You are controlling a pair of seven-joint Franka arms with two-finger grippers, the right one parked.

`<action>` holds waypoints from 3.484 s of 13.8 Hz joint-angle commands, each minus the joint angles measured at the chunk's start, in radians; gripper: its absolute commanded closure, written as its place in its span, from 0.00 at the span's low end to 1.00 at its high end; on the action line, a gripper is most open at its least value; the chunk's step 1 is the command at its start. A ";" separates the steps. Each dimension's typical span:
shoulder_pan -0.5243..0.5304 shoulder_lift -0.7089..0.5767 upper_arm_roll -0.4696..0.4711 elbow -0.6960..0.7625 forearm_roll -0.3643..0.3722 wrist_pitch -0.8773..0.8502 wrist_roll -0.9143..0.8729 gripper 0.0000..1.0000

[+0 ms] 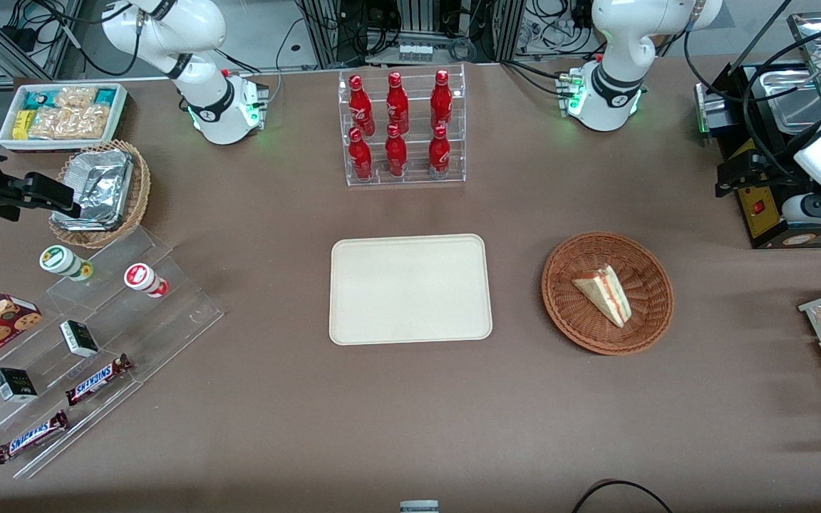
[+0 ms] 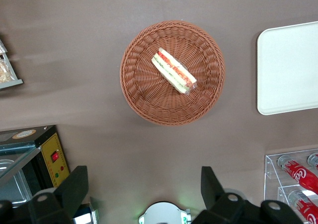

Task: Place sandwich from basket to tray
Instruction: 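Move the left gripper over the wicker basket toward the wrapped sandwich, then lower the left gripper and close it on the wrapped sandwich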

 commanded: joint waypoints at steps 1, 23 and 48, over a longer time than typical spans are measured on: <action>-0.001 -0.003 -0.001 -0.018 -0.005 0.027 0.000 0.00; -0.165 0.073 -0.016 -0.736 0.003 0.923 -0.953 0.00; -0.194 0.182 -0.055 -0.468 0.070 0.623 -0.871 1.00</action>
